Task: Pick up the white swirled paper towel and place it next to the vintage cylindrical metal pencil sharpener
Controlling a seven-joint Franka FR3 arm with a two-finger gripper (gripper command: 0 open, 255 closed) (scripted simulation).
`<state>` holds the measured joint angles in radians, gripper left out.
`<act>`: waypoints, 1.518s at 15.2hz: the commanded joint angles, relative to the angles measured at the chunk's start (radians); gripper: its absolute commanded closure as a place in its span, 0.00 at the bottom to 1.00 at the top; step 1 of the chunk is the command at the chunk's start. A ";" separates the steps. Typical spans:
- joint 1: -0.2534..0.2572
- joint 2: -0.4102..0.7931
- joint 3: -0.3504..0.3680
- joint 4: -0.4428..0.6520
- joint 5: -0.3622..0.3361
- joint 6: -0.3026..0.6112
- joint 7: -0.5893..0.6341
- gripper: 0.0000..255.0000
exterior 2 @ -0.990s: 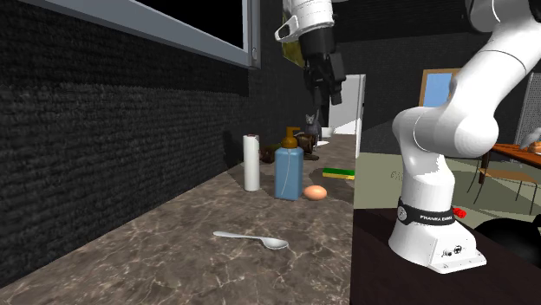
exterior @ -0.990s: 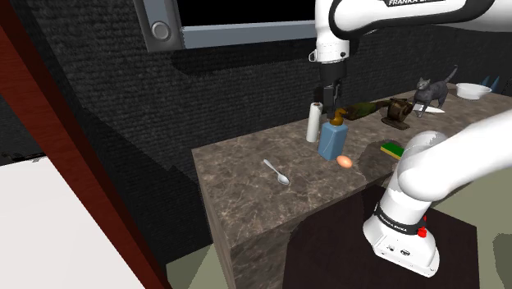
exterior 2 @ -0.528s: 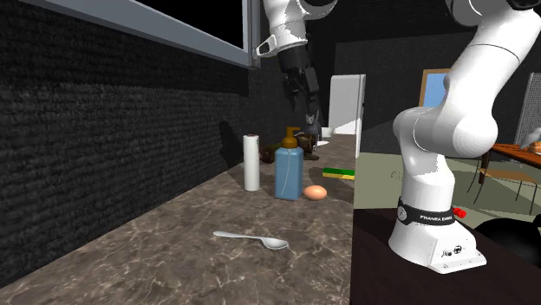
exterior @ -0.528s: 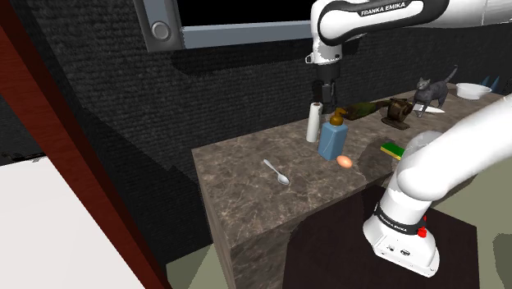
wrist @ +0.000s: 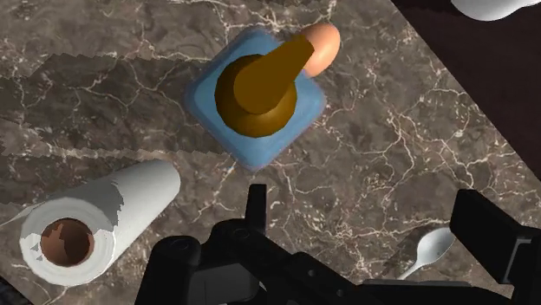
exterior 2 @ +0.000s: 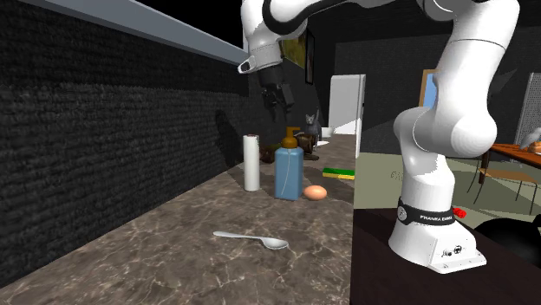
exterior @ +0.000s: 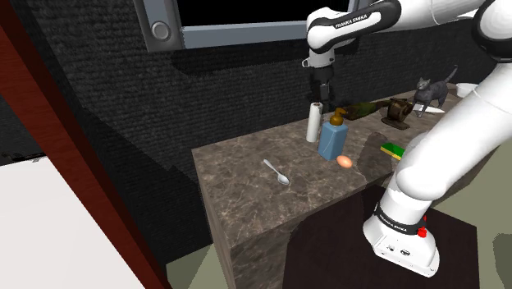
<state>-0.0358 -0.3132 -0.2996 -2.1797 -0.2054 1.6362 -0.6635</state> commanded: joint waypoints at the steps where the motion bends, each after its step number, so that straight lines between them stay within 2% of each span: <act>1: -0.003 0.072 -0.028 0.051 -0.003 0.022 -0.061 0.00; 7: -0.027 0.302 -0.093 0.231 0.023 0.072 -0.244 0.00; 13: -0.081 0.549 -0.119 0.460 0.083 0.083 -0.416 0.00; 20: -0.088 0.546 -0.121 0.365 0.078 0.177 -0.412 0.00; 23: -0.088 0.546 -0.121 0.357 0.078 0.185 -0.412 0.00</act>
<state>-0.1237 0.2334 -0.4204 -1.8190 -0.1272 1.8175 -1.0751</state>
